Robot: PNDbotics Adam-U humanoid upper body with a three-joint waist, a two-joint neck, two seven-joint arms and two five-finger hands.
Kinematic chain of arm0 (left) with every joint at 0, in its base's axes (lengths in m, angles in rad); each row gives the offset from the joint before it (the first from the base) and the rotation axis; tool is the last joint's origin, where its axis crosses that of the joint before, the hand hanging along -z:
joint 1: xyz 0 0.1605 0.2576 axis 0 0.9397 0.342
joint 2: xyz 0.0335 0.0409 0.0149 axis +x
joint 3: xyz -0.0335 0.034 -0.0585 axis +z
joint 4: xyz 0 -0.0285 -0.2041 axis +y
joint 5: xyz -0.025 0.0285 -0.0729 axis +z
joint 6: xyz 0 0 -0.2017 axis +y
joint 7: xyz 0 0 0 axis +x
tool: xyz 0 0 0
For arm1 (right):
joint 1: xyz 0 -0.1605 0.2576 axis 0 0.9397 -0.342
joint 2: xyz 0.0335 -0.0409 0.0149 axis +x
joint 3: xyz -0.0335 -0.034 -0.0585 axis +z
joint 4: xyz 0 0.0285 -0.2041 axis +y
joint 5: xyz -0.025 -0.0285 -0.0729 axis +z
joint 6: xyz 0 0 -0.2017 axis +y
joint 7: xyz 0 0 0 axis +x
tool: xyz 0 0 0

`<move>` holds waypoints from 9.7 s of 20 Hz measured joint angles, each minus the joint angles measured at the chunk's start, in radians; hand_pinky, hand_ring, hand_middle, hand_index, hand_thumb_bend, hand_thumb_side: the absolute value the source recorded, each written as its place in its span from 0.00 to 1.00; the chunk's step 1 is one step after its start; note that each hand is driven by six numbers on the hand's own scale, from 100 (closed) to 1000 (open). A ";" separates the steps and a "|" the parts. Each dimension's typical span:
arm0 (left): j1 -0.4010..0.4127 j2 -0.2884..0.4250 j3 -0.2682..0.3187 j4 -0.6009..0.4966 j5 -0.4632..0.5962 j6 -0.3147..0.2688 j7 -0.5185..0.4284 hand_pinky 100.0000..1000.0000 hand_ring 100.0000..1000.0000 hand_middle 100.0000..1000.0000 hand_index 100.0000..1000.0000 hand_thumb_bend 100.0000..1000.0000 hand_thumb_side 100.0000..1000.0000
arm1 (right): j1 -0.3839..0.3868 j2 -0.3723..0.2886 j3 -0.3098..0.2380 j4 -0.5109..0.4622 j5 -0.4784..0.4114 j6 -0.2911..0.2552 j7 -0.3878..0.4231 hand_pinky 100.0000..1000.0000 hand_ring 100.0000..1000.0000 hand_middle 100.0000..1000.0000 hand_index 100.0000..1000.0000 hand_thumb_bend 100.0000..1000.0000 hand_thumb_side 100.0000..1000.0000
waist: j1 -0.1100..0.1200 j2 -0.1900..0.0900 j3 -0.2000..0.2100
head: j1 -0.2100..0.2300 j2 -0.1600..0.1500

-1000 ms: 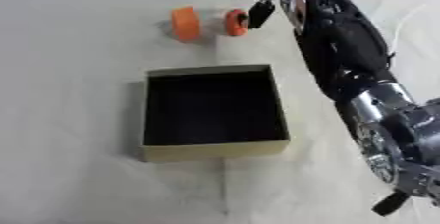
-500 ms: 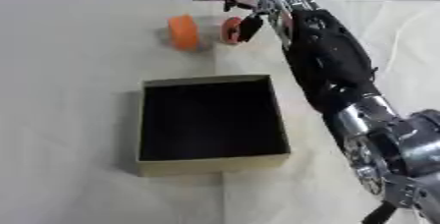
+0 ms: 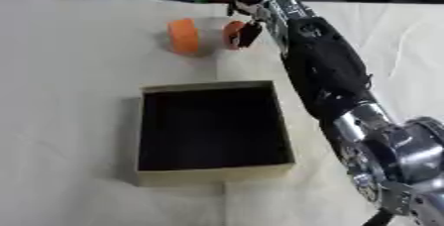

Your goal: Pick up objects on the table and place them in the box.

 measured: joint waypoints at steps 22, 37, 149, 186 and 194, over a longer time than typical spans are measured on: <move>0.003 0.000 0.000 0.000 -0.011 0.003 -0.010 0.54 0.52 0.61 0.75 0.00 0.71 | -0.013 -0.009 -0.012 -0.012 0.002 0.014 -0.007 0.76 0.72 0.46 0.58 0.00 0.13 | 0.001 0.020 0.004 | -0.004 -0.008; 0.004 0.005 0.000 0.000 -0.013 0.002 -0.012 0.54 0.53 0.61 0.75 0.00 0.70 | -0.022 -0.054 0.045 -0.054 -0.214 -0.105 -0.024 0.74 0.67 0.44 0.56 0.00 0.08 | -0.001 -0.012 -0.020 | 0.010 0.011; -0.473 0.362 -0.247 0.170 -0.256 0.208 -0.445 0.56 0.63 0.68 0.83 0.00 0.73 | 0.419 -0.410 0.237 -1.141 -1.010 -0.012 -0.356 0.84 0.76 0.57 0.73 0.00 0.80 | 0.035 -0.047 -0.136 | 0.133 0.062; -0.887 0.007 -0.448 0.913 -0.620 0.159 -0.938 0.67 0.82 0.83 0.93 0.22 0.84 | 0.247 -0.189 0.178 -0.917 -0.974 0.150 -0.476 0.86 0.73 0.54 0.73 0.02 0.79 | 0.067 -0.038 -0.144 | 0.140 0.050; -0.893 -0.016 -0.434 0.956 -0.673 0.135 -0.920 0.68 0.85 0.85 0.95 0.33 0.85 | 0.247 -0.174 0.173 -0.912 -0.968 0.154 -0.479 0.86 0.73 0.54 0.73 0.02 0.79 | 0.075 -0.029 -0.157 | 0.146 0.042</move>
